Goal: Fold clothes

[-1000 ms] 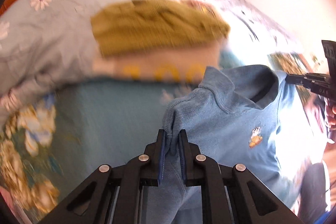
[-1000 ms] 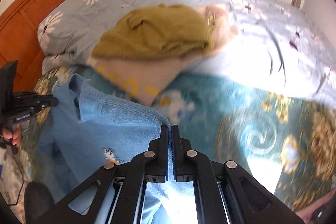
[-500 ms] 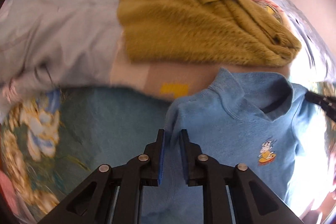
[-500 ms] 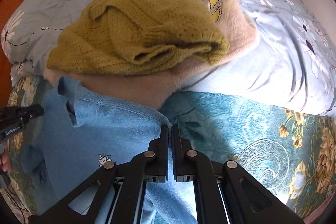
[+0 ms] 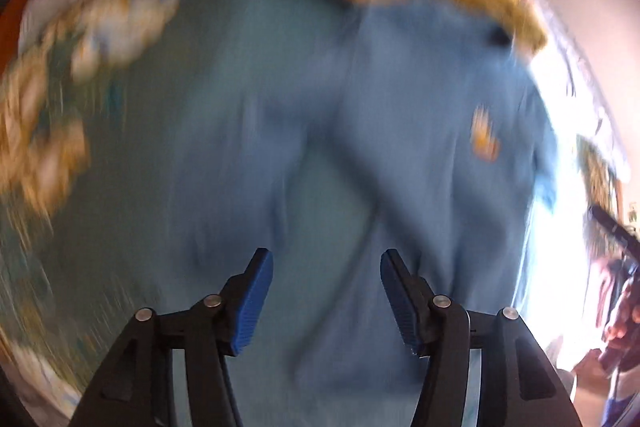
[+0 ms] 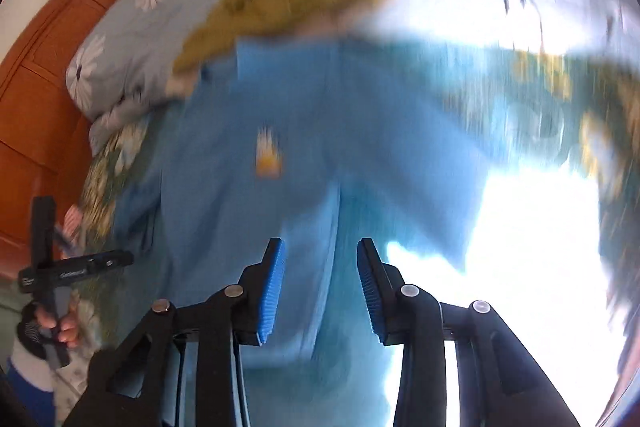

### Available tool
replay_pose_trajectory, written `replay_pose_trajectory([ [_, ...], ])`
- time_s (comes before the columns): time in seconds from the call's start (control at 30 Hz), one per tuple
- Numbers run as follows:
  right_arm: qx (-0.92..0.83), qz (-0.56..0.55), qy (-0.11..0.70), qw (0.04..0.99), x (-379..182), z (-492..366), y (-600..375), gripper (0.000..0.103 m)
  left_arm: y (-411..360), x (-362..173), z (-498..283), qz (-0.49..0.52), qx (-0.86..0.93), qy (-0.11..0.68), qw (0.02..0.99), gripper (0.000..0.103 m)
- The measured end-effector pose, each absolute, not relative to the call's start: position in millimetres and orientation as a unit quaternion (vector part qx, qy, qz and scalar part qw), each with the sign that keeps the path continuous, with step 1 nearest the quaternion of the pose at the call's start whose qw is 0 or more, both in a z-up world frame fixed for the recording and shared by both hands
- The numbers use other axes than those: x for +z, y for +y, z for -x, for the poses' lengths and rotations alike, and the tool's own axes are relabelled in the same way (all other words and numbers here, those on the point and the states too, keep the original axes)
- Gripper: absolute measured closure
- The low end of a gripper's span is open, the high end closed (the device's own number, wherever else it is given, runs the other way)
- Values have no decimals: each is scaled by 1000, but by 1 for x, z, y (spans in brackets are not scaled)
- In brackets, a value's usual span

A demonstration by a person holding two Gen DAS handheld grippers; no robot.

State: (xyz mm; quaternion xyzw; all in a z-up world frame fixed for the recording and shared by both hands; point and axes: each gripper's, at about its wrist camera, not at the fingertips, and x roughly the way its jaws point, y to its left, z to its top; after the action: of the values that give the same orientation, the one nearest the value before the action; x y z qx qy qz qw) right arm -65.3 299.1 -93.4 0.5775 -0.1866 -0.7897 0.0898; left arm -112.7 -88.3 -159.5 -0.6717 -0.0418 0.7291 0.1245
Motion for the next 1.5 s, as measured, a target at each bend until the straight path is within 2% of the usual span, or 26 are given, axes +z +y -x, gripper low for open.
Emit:
replay_pose_trajectory([
  [0.1, -754, -618, -205, 85, -129, 31, 295, 65, -94, -184, 89, 698, 707, -42, 105, 43],
  [0.27, -726, -620, -288, 76, -159, 26, 288, 64, -112, -193, 82, 694, 705, -120, 84, 45],
  [0.3, -727, -615, -296, 73, -160, 28, 286, 61, -114, -191, 82, 692, 705, -131, 83, 47],
  [0.33, -728, -609, -308, 69, -161, 29, 284, 61, -114, -190, 81, 692, 705, -134, 82, 54],
  [0.37, -728, -603, -319, 66, -161, 30, 282, 61, -114, -190, 79, 693, 704, -134, 80, 66],
  [0.4, -726, -599, -331, 71, -161, 32, 280, 61, -114, -190, 77, 695, 702, -136, 80, 71],
  [0.43, -724, -600, -335, 71, -162, 33, 278, 64, -113, -190, 74, 696, 699, -141, 83, 81],
  [0.47, -721, -600, -338, 71, -162, 34, 276, 69, -113, -190, 71, 697, 697, -146, 85, 86],
  [0.5, -719, -602, -340, 67, -163, 34, 274, 85, -113, -189, 68, 697, 695, -154, 86, 88],
  [0.53, -718, -603, -343, 63, -164, 33, 273, 94, -113, -188, 64, 696, 694, -166, 87, 95],
  [0.57, -716, -598, -354, 63, -161, 32, 275, 96, -114, -187, 61, 694, 692, -178, 87, 98],
  [0.77, -761, -528, -374, 51, -97, 25, 313, 99, -122, -130, 45, 632, 730, -239, 102, 99],
  [0.83, -781, -512, -353, 43, -68, 28, 328, 99, -127, -105, 37, 608, 740, -264, 115, 99],
  [0.97, -810, -498, -309, 20, -33, 41, 342, 99, -140, -91, 28, 595, 742, -283, 127, 99],
  [1.1, -786, -561, -259, 20, -59, 57, 326, 98, -142, -101, 33, 618, 740, -241, 114, 99],
  [1.23, -767, -593, -244, 29, -89, 49, 319, 96, -145, -116, 24, 638, 721, -249, 104, 99],
  [1.27, -767, -591, -249, 28, -93, 42, 322, 91, -147, -118, 23, 639, 718, -256, 101, 99],
  [1.37, -766, -582, -272, 14, -103, 15, 338, 70, -157, -124, 14, 634, 713, -286, 90, 99],
  [1.5, -756, -577, -308, -8, -122, -17, 354, 68, -173, -128, 3, 625, 711, -313, 75, 99],
])
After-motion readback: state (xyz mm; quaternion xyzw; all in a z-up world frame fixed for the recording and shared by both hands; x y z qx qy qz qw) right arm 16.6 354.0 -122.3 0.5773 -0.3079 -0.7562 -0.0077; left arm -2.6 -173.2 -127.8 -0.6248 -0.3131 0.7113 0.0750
